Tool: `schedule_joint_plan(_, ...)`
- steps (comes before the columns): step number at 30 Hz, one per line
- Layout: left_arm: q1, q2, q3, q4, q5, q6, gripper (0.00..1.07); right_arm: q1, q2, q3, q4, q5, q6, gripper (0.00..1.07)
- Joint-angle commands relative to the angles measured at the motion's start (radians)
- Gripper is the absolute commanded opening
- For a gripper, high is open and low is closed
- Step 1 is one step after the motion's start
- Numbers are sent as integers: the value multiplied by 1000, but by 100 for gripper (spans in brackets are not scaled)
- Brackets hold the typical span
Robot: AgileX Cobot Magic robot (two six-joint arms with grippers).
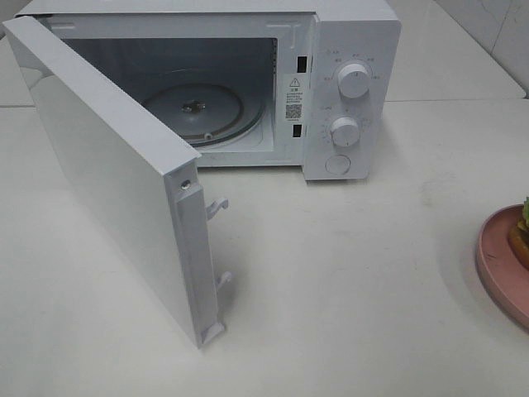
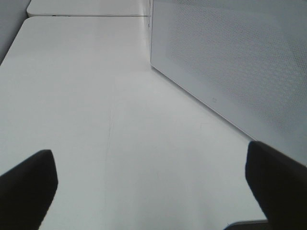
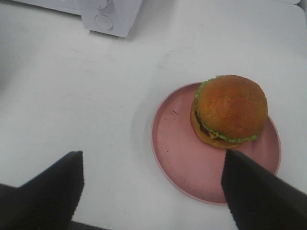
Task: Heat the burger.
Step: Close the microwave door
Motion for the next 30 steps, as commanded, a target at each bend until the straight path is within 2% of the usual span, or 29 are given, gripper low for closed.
schedule_joint_plan(1,-1,-4,-1,-4,-7,0,100,-78,-95,68,20,-36,-18,76)
schedule_joint_plan(6,-1,-4,-1,-4,-7,0,100,-160,-179,108,32,-44,-18,76)
schedule_joint_plan(10,-1,-4,-1,-4,-7,0,100,-190,-230,141,32,-56,-19,76)
schedule_joint_plan(19,-1,-4,-1,-4,-7,0,100,-198,-340,149,32,-47,-24,76)
schedule_joint_plan(30,-1,-3,-1,-4,-7,0,100,-198,-348,149,33,-47,-28,76)
